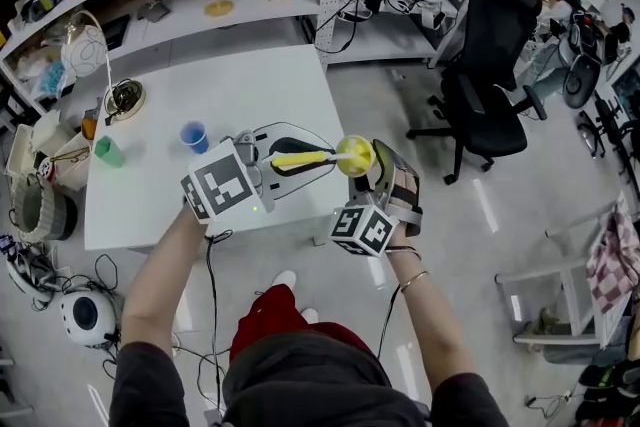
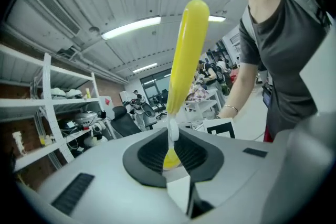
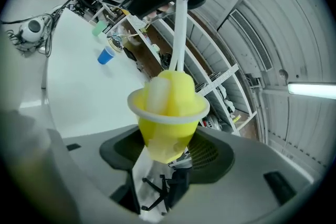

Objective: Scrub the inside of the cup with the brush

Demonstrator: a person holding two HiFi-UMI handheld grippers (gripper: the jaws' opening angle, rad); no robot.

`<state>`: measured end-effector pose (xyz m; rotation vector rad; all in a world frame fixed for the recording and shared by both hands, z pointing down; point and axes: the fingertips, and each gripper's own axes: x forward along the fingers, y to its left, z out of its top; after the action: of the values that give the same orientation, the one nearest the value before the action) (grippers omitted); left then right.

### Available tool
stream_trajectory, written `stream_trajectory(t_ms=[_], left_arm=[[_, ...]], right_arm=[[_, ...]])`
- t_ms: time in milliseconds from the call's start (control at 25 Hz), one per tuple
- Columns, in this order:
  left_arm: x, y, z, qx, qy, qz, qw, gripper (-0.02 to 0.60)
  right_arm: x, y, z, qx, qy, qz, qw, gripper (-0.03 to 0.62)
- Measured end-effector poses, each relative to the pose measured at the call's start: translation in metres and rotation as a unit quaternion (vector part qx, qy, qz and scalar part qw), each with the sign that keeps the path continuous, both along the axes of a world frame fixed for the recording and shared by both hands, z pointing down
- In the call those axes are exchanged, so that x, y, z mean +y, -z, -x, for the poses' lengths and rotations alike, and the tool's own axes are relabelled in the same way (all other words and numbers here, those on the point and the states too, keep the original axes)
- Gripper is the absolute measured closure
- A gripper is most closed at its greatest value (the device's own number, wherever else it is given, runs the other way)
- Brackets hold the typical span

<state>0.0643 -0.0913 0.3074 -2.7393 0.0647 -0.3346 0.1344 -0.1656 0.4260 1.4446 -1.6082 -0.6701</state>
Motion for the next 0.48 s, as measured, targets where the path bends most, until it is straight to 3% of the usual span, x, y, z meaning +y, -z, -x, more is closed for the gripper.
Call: stream_trajectory(t_ms=[160,280,360,480], left_arm=[[-0.015,-0.006,-0.003,0.047,0.078,0.084,0.9923,0.538],[-0.028,-0.012,0.000,0.080,0.140,0.155,0.9746,0.538],[-0.039,-0.015,0.005,0.108,0.181,0.213,0.9543,0.538],[-0.053,-0.026,0.014,0.150,0.231,0.316,0.9080,0.538]], right_arm=[[-0.004,-0.009,-0.006,-0.003,-0.032,0.013,0.999,0.330],[-0.008,-0.016,-0.007,0.003,-0.051,0.021,0.998,0.330],[-0.011,-0.018,-0.007,0.010,-0.061,0.021,0.998,0.330],[-0.015,-0.019,-0.010,0.025,-0.078,0.018,0.996,0.330]])
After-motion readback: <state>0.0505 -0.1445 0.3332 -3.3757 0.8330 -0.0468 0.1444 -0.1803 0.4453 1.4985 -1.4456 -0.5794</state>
